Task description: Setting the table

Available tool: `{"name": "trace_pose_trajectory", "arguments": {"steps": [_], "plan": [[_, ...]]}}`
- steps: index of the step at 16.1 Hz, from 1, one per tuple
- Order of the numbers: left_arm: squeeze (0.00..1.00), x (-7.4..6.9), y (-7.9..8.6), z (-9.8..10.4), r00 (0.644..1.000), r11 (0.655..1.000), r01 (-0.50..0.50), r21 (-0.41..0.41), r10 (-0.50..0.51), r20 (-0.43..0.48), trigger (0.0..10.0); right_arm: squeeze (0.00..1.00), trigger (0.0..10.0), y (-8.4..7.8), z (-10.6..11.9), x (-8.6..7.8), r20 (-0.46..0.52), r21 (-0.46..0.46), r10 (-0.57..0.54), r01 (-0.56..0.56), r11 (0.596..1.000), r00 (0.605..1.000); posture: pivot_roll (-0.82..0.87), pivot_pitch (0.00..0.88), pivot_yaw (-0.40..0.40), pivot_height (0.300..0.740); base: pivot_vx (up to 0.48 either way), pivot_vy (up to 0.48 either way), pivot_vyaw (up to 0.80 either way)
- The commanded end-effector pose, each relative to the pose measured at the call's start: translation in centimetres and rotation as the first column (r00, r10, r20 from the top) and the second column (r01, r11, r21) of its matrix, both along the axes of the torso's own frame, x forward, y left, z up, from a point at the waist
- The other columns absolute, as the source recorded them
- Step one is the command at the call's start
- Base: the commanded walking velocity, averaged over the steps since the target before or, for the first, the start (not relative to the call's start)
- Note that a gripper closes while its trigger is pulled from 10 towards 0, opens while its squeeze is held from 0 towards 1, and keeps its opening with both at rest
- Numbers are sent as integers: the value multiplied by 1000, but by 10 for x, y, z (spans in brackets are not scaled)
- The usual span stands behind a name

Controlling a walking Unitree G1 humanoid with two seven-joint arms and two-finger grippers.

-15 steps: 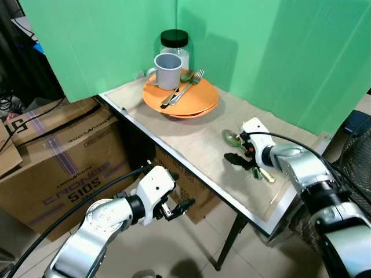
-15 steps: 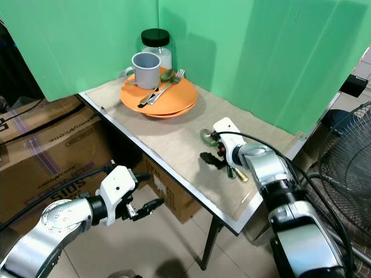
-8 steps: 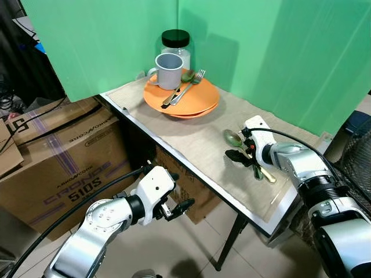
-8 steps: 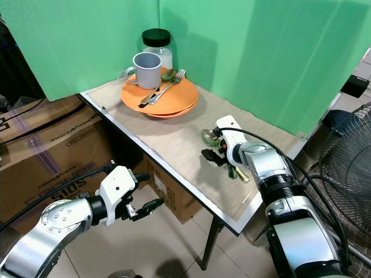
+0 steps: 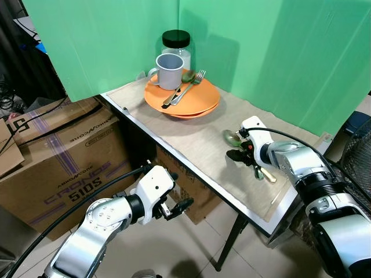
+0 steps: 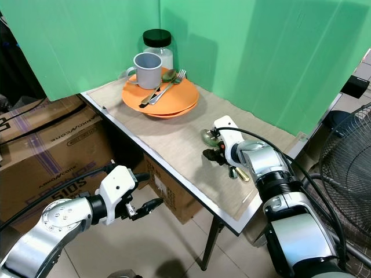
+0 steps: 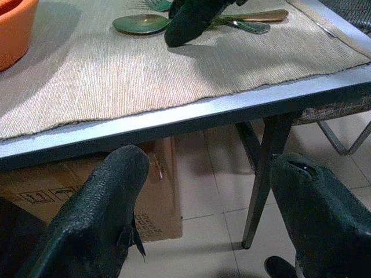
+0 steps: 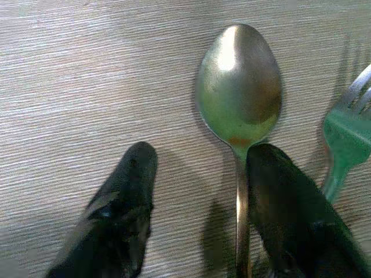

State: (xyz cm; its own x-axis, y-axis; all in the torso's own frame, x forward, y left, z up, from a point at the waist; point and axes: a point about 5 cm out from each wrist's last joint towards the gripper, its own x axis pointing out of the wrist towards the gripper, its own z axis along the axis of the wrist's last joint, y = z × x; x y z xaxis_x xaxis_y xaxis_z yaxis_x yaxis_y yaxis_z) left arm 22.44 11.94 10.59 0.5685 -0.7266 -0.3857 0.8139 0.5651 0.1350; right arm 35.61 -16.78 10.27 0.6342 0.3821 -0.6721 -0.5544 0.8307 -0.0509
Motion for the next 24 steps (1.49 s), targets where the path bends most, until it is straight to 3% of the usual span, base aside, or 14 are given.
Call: {"name": "trace_pose_trajectory", "arguments": {"steps": [1,17,19,20,24], "plan": [[0,2,1,1,1000,1000,9,13,-9,7,10000,0,0,-1,-1,0,-24,-26,-9,8,1000,1000,120,0,-6,740,0,0,0],[0,7,3,1,1000,1000,3,24,-4,24,10000,0,0,8,5,2,9,22,1,-2,1000,1000,121,0,0,740,0,0,0],[0,8,5,2,999,1000,-4,27,4,32,10000,0,0,12,24,9,94,94,-12,3,996,995,125,0,2,740,0,0,0],[0,8,5,2,999,1000,-4,27,4,32,10000,0,0,12,24,9,94,94,-12,3,996,995,125,0,2,740,0,0,0],[0,11,9,4,999,999,-16,35,14,42,10000,0,0,22,53,16,173,251,-52,7,968,984,131,0,10,740,0,0,0]]}}
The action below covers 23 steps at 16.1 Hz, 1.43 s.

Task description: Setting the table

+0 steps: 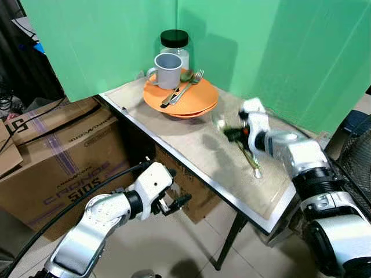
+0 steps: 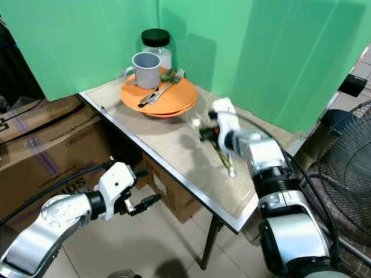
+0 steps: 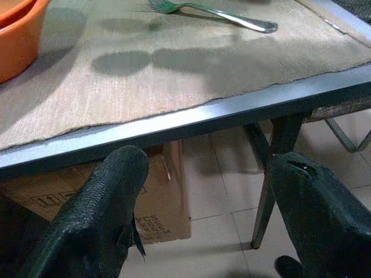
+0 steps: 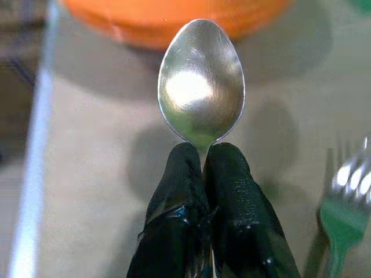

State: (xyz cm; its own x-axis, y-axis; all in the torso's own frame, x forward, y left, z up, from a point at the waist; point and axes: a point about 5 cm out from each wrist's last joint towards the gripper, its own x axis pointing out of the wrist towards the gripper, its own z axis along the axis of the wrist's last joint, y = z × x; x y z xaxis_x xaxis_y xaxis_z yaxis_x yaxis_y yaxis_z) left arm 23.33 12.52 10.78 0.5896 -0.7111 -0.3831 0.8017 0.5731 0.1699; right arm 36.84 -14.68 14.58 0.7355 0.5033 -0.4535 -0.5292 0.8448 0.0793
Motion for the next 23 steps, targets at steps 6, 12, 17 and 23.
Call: {"name": "trace_pose_trajectory", "arguments": {"steps": [6,12,17,23], "plan": [[0,13,11,32,981,983,-144,-112,157,118,10000,0,10000,-11,76,-16,323,239,-158,82,968,933,137,0,-17,740,0,0,0],[0,21,19,42,856,889,-424,-172,455,244,10000,0,10000,-34,82,-88,560,179,-361,317,931,746,74,0,-17,740,0,0,-782],[0,15,25,44,759,801,-555,-223,598,258,10000,0,10000,-49,52,-101,450,132,-449,439,889,772,131,0,-117,740,0,0,-800],[0,21,38,49,735,786,-579,-217,618,278,10000,0,10000,-44,24,-111,361,119,-503,496,860,786,124,0,-50,740,0,0,-800]]}}
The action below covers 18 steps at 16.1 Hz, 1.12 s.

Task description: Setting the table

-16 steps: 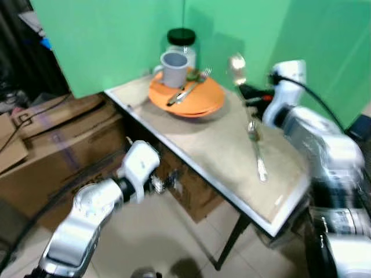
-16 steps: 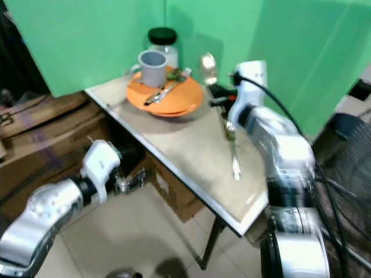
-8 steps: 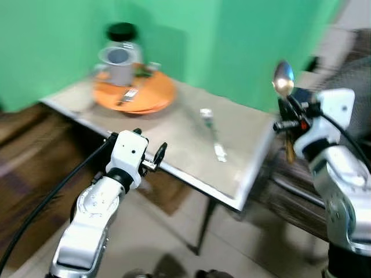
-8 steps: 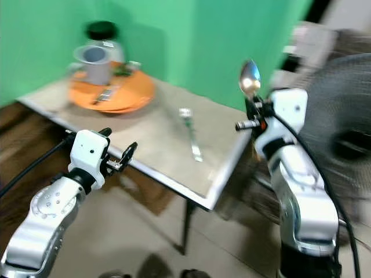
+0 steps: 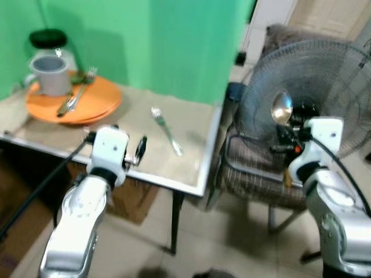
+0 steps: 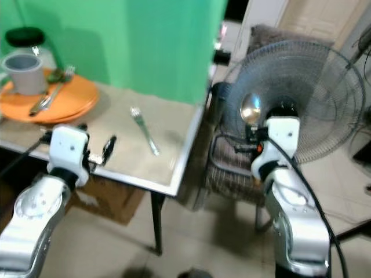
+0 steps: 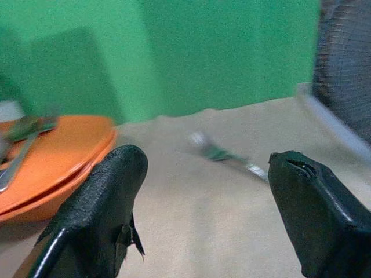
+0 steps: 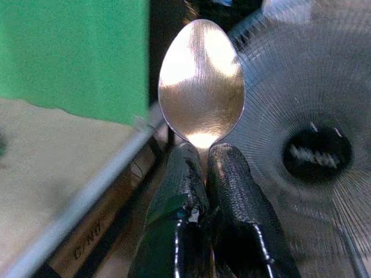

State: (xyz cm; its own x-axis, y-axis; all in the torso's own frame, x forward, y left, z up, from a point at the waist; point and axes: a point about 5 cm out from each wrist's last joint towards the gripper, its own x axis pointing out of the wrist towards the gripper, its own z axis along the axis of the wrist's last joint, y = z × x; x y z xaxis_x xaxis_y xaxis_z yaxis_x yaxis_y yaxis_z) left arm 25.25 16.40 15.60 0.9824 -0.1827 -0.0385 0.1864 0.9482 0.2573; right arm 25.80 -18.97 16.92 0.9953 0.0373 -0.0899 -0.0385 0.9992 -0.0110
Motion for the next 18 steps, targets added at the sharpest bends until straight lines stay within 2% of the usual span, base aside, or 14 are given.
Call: {"name": "trace_pose_trajectory", "arguments": {"steps": [1,8,18], "plan": [[0,3,-1,2,1000,1000,14,-3,-14,0,10000,0,10000,-1,0,-1,-6,-9,-14,14,1000,1000,119,0,-43,740,0,0,-800],[0,11,-1,0,1000,999,0,-53,-1,-18,10000,0,10000,4,-9,-4,-46,8,-50,50,999,998,122,0,-23,740,0,0,-800],[0,13,2,0,1000,998,4,-58,-5,-29,10000,0,10000,13,-16,-3,-76,30,-45,47,998,996,114,0,14,740,0,0,-800]]}}
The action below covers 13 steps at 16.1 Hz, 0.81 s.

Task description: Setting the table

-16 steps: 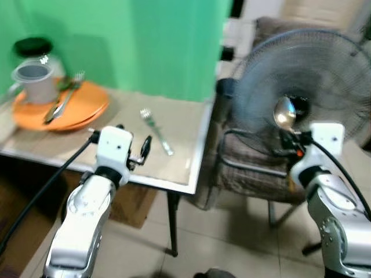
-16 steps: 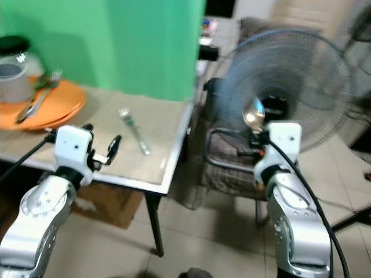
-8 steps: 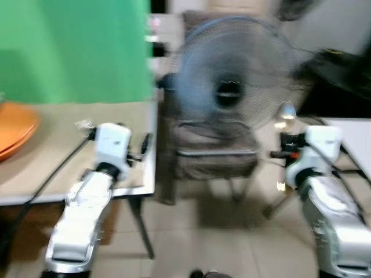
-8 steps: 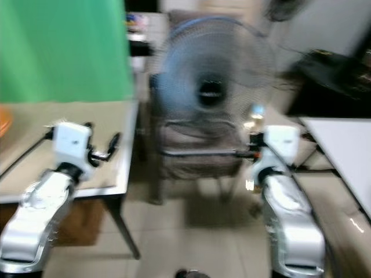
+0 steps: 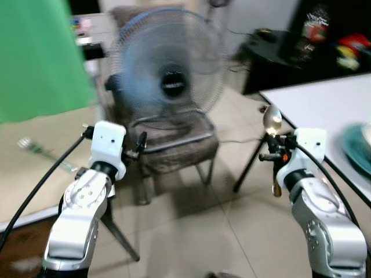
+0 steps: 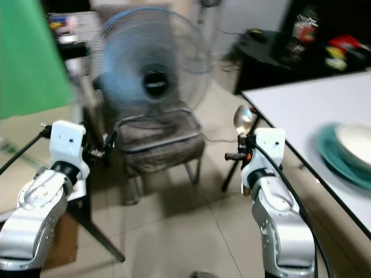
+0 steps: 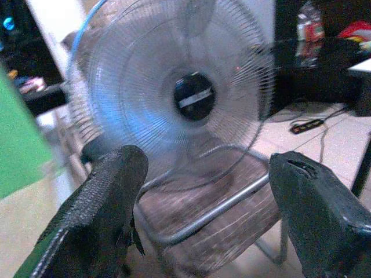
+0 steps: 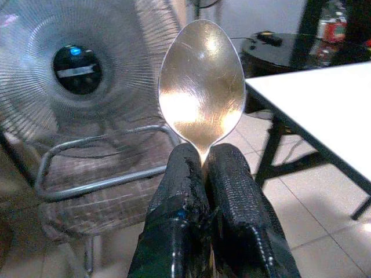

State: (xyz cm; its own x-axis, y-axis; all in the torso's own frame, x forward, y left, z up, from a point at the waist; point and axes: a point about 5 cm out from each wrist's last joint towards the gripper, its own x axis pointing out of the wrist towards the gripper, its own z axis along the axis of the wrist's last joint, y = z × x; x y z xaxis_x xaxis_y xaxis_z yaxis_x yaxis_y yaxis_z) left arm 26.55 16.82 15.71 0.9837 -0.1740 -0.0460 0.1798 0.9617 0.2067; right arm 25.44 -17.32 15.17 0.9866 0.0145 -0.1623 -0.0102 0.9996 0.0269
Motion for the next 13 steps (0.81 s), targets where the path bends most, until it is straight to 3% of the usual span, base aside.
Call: {"name": "trace_pose_trajectory", "arguments": {"steps": [1,13], "plan": [[0,1,-2,-1,1000,1000,17,-8,-17,-12,10000,0,10000,-4,1,0,-1,-5,-20,20,1000,1000,114,0,16,740,0,0,-800],[0,4,-3,-1,1000,1000,17,-17,-17,-10,10000,0,10000,-3,3,3,2,-4,-17,17,1000,1000,109,0,11,740,0,0,-800]]}}
